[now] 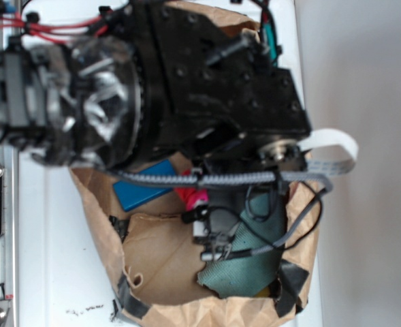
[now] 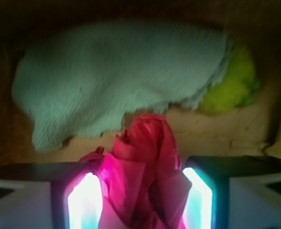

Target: Grab the red paper.

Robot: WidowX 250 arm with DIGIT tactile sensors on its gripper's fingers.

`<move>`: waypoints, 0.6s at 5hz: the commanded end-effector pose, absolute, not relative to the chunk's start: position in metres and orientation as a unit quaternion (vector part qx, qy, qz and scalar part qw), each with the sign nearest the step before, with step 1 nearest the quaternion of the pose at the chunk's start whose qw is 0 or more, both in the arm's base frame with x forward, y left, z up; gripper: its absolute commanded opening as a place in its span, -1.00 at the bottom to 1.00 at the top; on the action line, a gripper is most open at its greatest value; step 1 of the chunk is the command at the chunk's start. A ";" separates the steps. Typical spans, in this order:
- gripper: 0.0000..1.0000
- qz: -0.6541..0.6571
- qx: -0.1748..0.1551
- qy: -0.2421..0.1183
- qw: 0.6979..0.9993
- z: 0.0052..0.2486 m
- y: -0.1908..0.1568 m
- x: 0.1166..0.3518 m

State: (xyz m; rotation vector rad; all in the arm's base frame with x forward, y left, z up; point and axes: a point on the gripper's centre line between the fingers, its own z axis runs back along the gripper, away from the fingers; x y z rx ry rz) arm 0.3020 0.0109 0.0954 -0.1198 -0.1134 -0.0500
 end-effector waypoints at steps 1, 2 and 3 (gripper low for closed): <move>-1.00 -0.046 -0.005 -0.122 0.991 0.148 0.016 0.288; -1.00 -0.034 -0.010 -0.116 0.993 0.168 0.012 0.275; -1.00 -0.042 -0.025 -0.119 0.992 0.185 0.007 0.264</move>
